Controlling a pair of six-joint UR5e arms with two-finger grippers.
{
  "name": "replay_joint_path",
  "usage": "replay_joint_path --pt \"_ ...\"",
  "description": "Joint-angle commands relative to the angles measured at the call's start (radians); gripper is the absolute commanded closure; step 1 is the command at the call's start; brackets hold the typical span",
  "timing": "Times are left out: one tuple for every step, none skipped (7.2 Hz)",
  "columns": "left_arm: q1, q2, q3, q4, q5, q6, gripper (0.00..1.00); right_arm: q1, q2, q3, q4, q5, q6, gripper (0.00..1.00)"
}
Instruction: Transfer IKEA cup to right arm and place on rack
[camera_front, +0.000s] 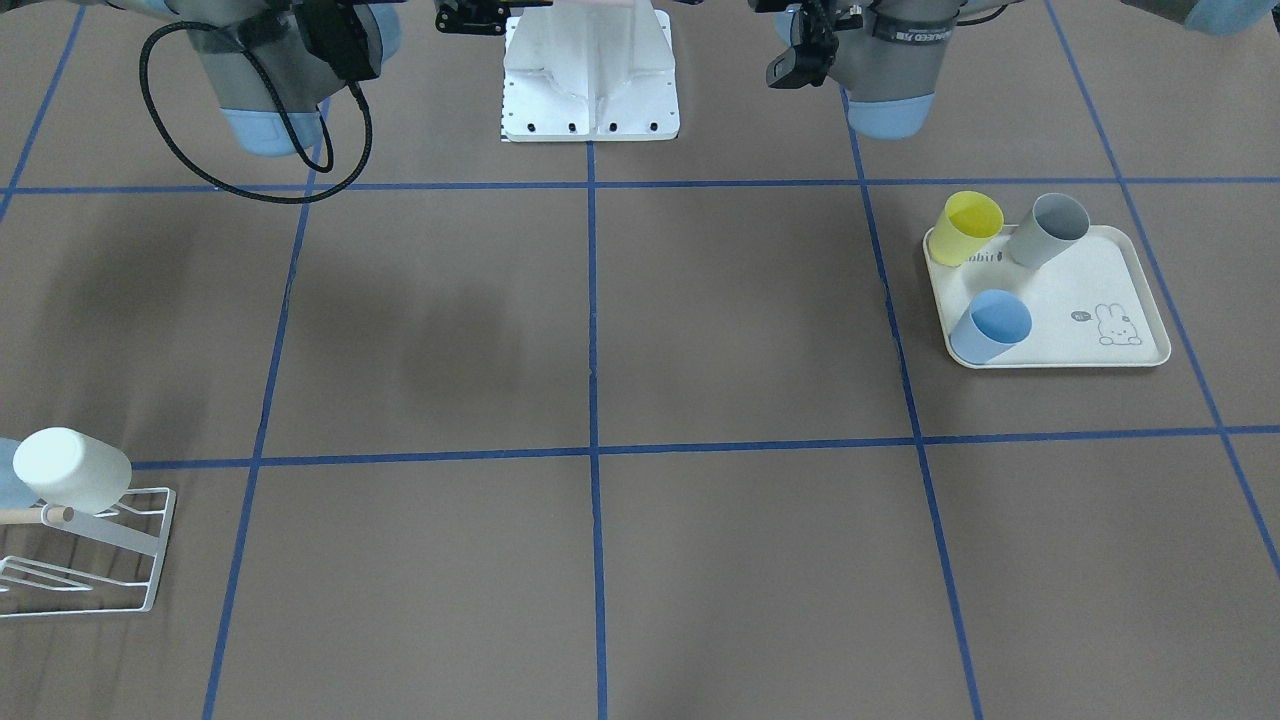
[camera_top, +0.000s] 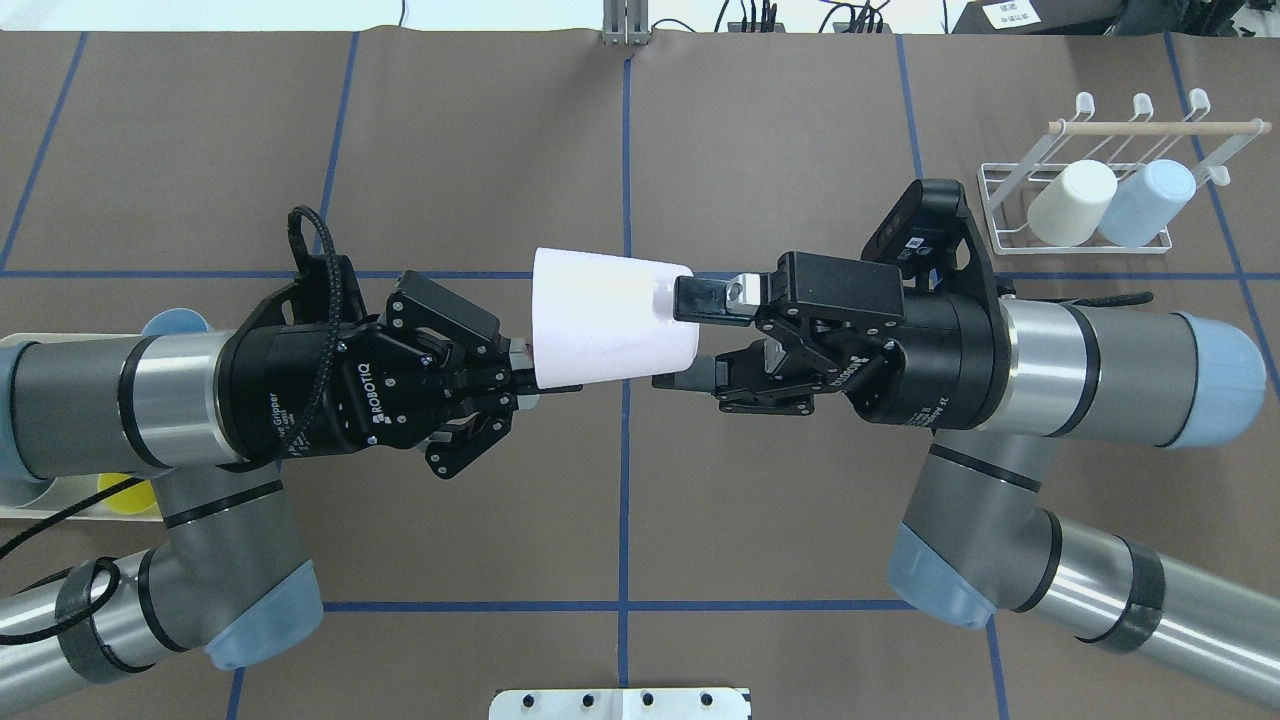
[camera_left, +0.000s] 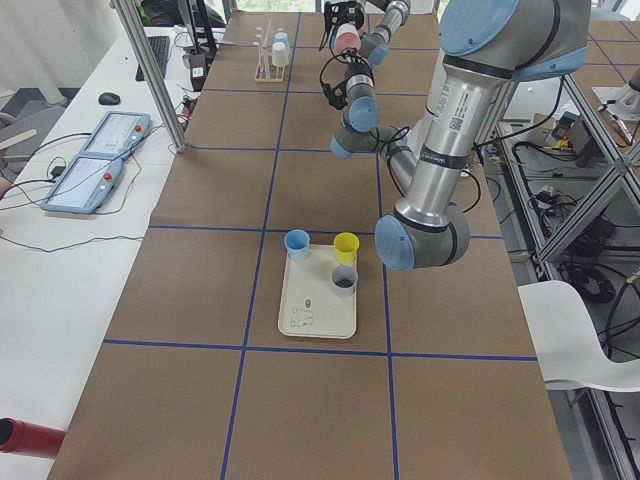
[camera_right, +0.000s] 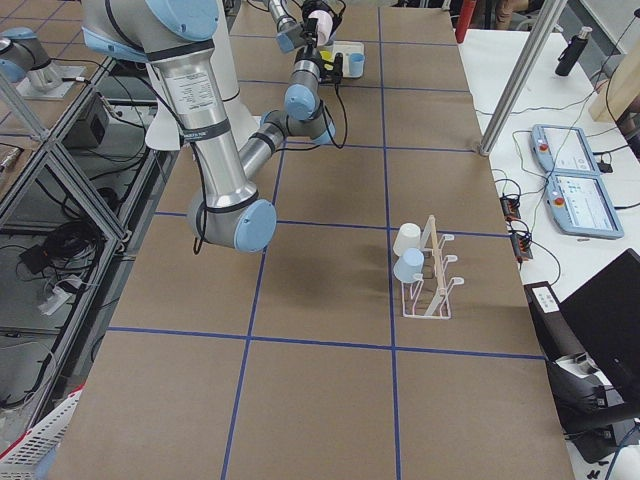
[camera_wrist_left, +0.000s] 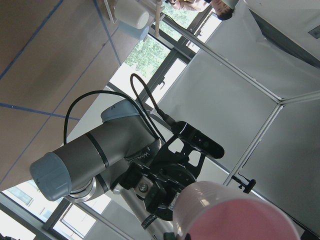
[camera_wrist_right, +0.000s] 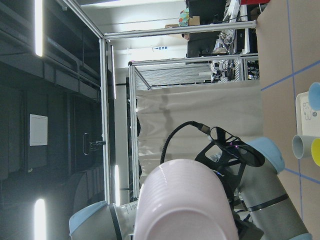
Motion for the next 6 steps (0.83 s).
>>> replay_joint_path --pt "0.011 -0.004 -0.001 0.000 0.000 0.000 1.00 -0.001 -0.001 -0.006 0.000 0.000 0.000 0.05" --pt "0.012 -0.004 0.002 0.000 0.000 0.000 1.00 0.000 -0.001 -0.008 0.000 -0.003 0.000 0.05" --pt "0.012 -0.002 0.002 0.000 -0.002 0.000 1.00 -0.001 -0.001 -0.008 -0.001 -0.014 0.000 0.05" --pt "0.012 -0.002 0.001 0.000 -0.002 0.000 1.00 0.000 -0.001 -0.008 0.000 -0.014 0.000 0.05" --pt "0.012 -0.002 0.001 0.000 -0.002 0.000 1.00 0.001 0.001 -0.008 0.000 -0.015 0.000 0.15" --pt "0.012 -0.004 0.002 0.000 -0.002 0.000 1.00 0.001 -0.001 -0.008 0.000 -0.015 0.000 0.38"
